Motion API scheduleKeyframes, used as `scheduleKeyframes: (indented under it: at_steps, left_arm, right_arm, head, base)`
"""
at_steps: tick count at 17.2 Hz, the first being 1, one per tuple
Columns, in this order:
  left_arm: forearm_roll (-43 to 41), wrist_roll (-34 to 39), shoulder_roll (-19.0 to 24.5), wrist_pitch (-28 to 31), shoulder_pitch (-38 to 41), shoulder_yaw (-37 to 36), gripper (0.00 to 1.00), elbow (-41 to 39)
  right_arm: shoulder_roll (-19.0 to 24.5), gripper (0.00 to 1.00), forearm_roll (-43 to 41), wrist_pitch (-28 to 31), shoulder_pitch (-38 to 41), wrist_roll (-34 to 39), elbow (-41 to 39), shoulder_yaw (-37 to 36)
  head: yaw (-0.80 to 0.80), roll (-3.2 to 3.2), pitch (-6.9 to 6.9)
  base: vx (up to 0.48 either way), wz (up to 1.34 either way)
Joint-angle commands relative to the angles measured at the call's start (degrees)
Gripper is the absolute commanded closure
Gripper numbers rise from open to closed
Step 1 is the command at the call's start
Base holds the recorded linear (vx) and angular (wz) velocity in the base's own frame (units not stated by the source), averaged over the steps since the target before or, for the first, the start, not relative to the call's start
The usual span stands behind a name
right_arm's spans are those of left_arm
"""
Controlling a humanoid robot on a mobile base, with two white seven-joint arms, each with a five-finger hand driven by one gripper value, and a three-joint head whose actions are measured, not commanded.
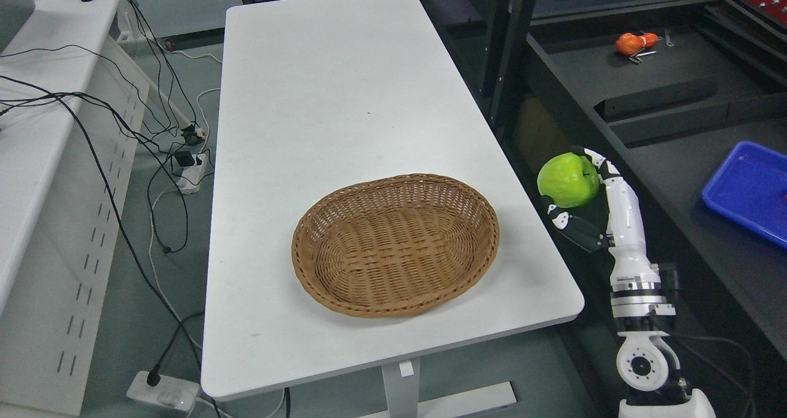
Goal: Place green apple on left shelf middle layer
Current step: 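Hold the apple while the robot turns toward the black fruit shelf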
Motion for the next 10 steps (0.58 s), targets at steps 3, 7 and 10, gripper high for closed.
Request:
scheduleKeyframes:
  at_steps: [3, 7, 10]
  left_arm:
    - [0.00, 0.02, 1.00, 0.05, 0.01, 0.00, 0.00, -0.03]
    - [0.00, 0.02, 1.00, 0.05, 0.01, 0.00, 0.00, -0.03]
    - [0.00, 0.02, 1.00, 0.05, 0.01, 0.00, 0.00, -0.03]
  right_arm:
    - [-1.85, 1.00, 0.00, -0.07, -0.79, 0.51, -0.01, 0.14]
    - [-1.85, 1.00, -0.09, -0.07, -0.70, 1.31, -0.01, 0.14]
    - [-1.93, 1.00, 0.00, -0.07, -0.70, 1.31, -0.01, 0.14]
  head:
    - [0.00, 0.00, 0.00]
    - [0.00, 0.00, 0.00]
    - [0.00, 0.00, 0.00]
  base:
    - [-0.284, -0.04]
    - [-0.327, 0.15]
    - [-0.409, 0.20]
